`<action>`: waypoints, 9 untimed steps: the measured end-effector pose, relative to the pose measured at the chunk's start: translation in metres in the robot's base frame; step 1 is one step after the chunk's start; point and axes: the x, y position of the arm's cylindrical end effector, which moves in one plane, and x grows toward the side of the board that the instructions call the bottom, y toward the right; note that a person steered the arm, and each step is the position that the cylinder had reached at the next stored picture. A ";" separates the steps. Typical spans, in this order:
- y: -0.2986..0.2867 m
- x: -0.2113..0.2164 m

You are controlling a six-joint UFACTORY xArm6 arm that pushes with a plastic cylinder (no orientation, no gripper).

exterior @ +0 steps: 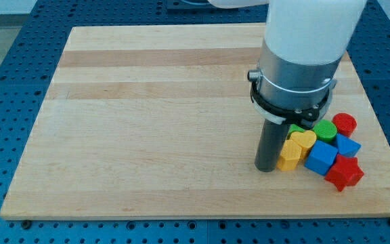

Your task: Move your arm to the right of the red star

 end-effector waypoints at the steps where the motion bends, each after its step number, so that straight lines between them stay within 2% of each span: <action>1: 0.000 0.000; 2: -0.009 0.007; 4: -0.004 0.068; 8: 0.178 0.062; 9: 0.188 0.025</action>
